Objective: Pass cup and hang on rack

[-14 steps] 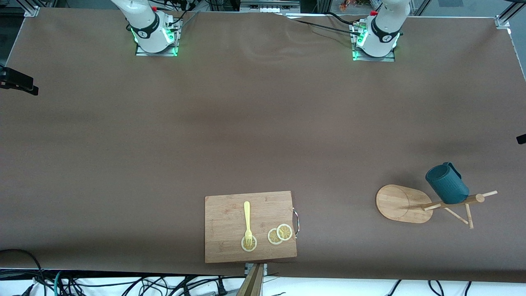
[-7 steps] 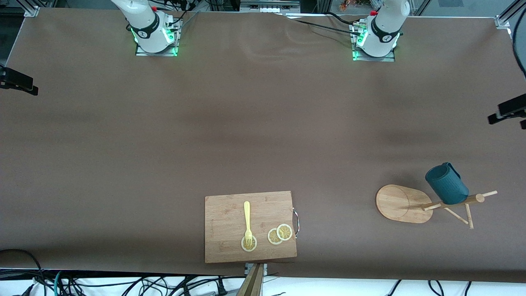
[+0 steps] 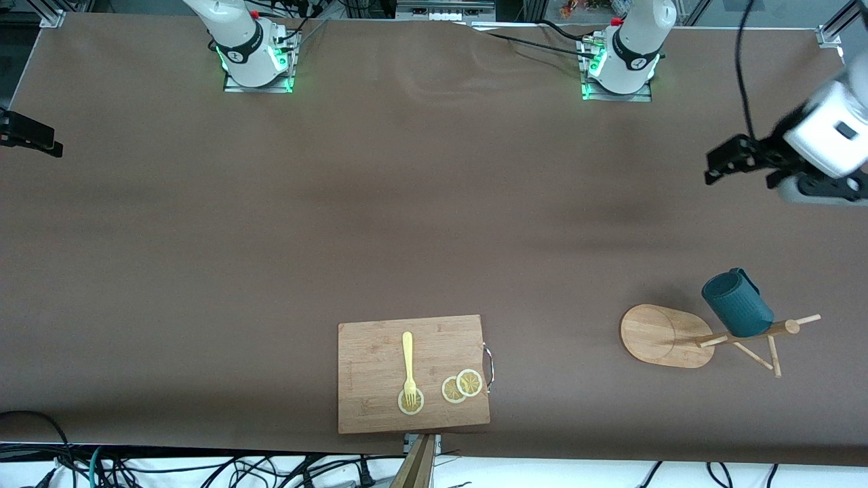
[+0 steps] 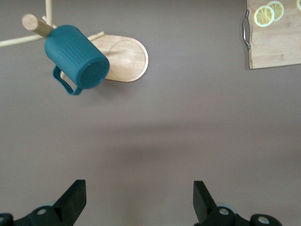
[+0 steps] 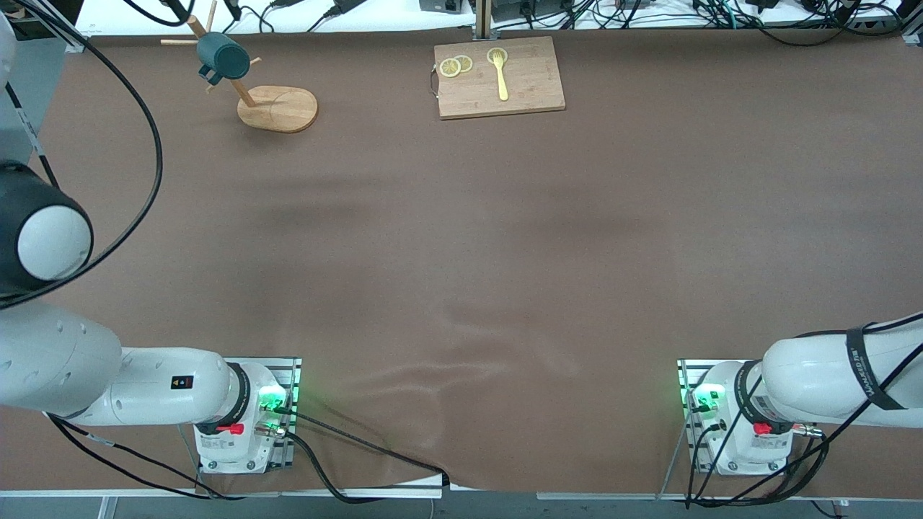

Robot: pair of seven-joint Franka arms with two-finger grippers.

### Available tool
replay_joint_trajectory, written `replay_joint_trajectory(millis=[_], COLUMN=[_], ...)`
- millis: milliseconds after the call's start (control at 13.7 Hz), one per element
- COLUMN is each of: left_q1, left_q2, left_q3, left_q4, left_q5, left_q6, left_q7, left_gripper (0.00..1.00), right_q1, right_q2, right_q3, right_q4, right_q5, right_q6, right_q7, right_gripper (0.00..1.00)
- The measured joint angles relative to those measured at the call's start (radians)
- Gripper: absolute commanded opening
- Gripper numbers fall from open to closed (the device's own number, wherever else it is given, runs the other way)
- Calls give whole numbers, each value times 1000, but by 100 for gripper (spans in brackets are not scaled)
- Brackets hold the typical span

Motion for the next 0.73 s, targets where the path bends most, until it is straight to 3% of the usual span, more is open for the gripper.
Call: replay_joint_trajectory(millis=[293, 733], left_q1=[1, 4], left_q2=[-91, -99], left_q3=[25, 27], left_q4=[-117, -129], left_q5=[1, 1], left_q6=[37, 47], left_q7=[-1, -1], left_gripper=[100, 100], right_q1=[0, 0], right_q2=[0, 0], right_q3=[0, 0], right_q4=[0, 0], right_q5=[0, 0], right_q6=[0, 0], right_q7=[0, 0], right_gripper=[100, 100])
